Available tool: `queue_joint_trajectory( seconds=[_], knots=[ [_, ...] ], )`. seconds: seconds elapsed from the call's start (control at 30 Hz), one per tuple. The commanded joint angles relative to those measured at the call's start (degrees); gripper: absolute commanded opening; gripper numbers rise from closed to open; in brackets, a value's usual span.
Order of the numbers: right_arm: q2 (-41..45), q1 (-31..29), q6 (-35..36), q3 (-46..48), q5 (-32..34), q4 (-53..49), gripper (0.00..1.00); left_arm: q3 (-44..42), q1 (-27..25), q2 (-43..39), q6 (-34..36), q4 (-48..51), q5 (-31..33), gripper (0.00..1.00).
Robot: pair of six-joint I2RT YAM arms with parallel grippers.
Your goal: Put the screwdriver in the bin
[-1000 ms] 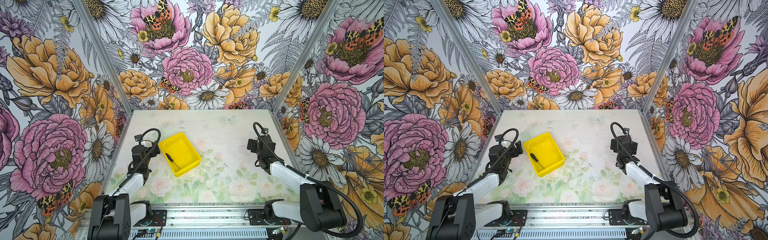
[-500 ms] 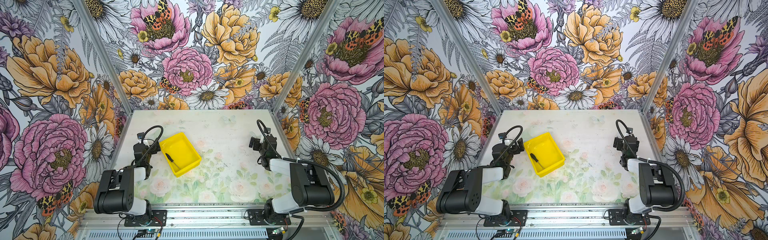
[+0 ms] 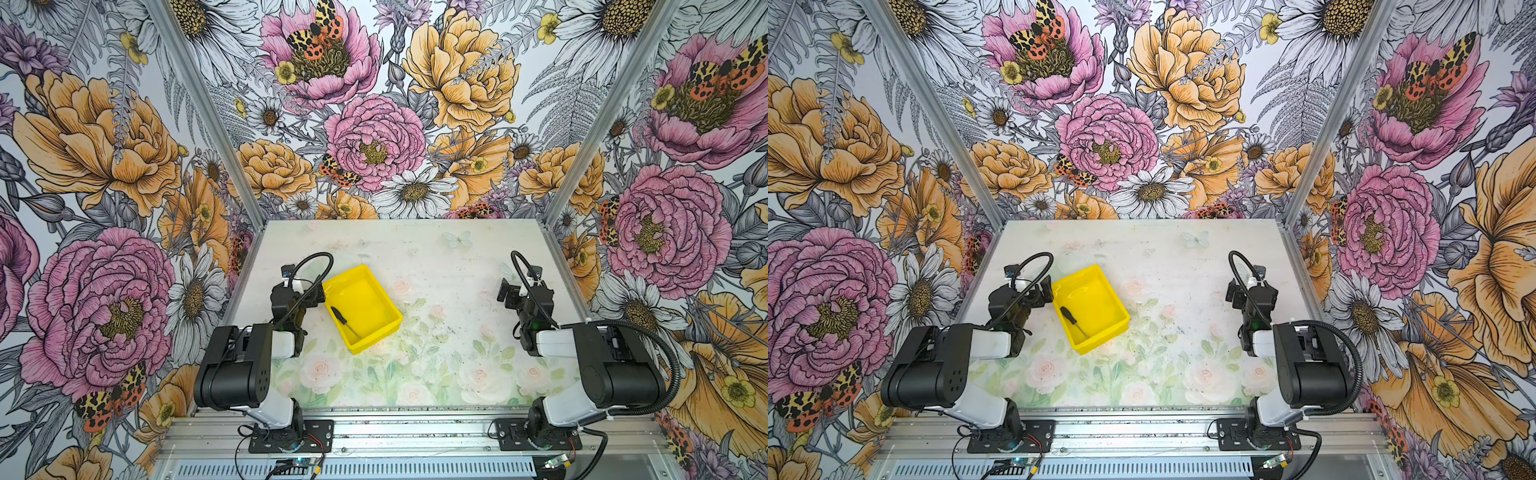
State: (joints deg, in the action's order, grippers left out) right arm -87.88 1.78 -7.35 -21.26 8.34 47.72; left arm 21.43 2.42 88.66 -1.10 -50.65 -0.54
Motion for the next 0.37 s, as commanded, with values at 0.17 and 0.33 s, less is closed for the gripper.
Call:
queue_joint_trajectory(
  seconds=[0.17, 0.33],
  knots=[
    [0.1, -0.4, 0.7, -0.2, 1.2, 3.5, 0.99, 0.4, -2.1, 0.0, 2.7, -2.4, 3.3, 0.99],
    [0.2, -0.5, 0.7, -0.1, 1.2, 3.5, 1.00, 0.4, -2.3, 0.0, 2.7, -2.4, 3.5, 0.99]
  ],
)
